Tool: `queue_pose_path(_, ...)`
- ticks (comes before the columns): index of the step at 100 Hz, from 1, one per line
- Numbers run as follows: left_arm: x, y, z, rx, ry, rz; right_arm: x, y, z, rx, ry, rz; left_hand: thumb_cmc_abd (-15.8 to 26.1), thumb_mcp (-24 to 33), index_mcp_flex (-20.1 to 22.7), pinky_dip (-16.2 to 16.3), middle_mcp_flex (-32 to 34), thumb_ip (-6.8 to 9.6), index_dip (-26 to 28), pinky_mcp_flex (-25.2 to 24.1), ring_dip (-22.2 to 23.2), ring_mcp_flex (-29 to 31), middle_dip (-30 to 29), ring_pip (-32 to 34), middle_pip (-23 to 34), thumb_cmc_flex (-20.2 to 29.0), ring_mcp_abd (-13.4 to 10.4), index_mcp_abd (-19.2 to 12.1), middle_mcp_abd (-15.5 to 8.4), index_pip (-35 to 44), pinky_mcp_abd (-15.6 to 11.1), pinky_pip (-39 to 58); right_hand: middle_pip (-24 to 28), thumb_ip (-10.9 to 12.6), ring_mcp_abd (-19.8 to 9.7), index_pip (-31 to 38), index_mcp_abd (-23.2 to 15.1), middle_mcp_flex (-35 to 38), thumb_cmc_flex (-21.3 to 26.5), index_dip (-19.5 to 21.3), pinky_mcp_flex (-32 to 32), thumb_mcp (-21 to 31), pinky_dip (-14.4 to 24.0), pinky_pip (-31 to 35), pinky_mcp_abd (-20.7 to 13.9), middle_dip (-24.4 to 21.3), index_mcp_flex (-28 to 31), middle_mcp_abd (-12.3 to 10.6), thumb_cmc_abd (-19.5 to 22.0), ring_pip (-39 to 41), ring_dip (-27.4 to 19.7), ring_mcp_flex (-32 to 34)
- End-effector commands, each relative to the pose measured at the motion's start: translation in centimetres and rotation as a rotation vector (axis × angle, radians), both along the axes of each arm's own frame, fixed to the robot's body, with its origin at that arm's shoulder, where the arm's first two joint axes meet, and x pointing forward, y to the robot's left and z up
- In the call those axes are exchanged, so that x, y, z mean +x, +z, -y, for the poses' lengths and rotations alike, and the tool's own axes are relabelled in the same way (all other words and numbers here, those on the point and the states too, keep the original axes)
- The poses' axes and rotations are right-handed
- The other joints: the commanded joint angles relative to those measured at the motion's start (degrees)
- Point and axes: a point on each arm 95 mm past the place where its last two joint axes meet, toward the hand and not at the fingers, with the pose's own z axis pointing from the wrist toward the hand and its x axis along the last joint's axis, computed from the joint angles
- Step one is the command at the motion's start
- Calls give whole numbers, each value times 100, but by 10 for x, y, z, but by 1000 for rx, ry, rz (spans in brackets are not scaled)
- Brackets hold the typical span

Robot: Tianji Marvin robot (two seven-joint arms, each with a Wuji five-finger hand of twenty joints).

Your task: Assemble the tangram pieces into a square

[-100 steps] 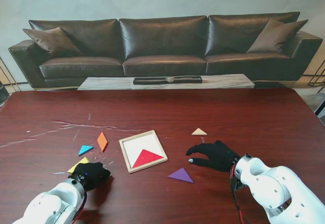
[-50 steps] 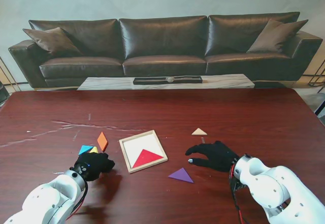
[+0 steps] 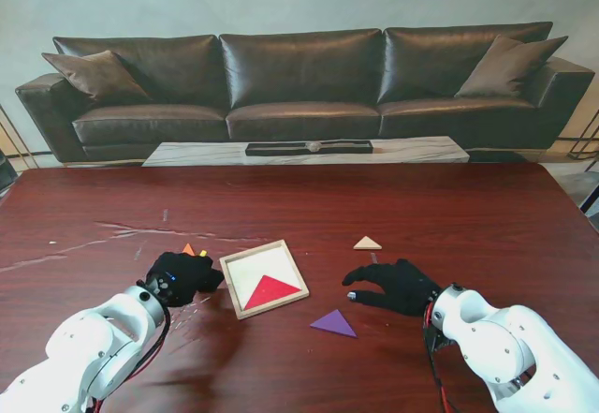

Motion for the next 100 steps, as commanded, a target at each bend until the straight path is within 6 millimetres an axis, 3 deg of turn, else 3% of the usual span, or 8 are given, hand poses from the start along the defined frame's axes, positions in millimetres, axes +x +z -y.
queue_pose_path(1,2,10,5,-14,-19,25,-2,-1,-1,-7,2,-2,91,-31,7,90,586,-25,261,23,49,-164,506,-247,1068,330,-492,-94,450,164,83,81,-56,146,-158,-48,-65,-80,-165,54,-43,-69,6,84,58,-42,-192,25,74,-34,5,129)
queue_pose_path(26,11,21,18,2,-67,39,-1,-1,-1,-6,3,0,24,9,47,119,633,15,233,65,33,-88,535,-263,1044,304,-507,-111,432,153,52,119,-52,146,-156,-43,-61,-82,-165,57,-36,-70,7,87,47,-41,-188,26,77,-32,4,129)
queue_pose_path(61,35,17,44,19,-170,27,-1,0,3,-11,-4,4,-122,272,124,188,741,97,164,153,20,2,665,-148,990,224,-466,-153,482,176,26,296,-46,146,-185,-44,-21,-84,-164,57,-33,-70,7,86,43,-39,-190,27,78,-27,2,131)
queue_pose_path(100,45,-7,65,64,-238,-45,-1,1,8,-11,-13,3,-209,426,165,166,802,143,113,182,-25,31,753,-48,970,167,-447,-176,543,184,15,438,-46,146,-193,-43,-20,-86,-166,56,-35,-71,6,83,40,-39,-184,28,82,-27,-6,126)
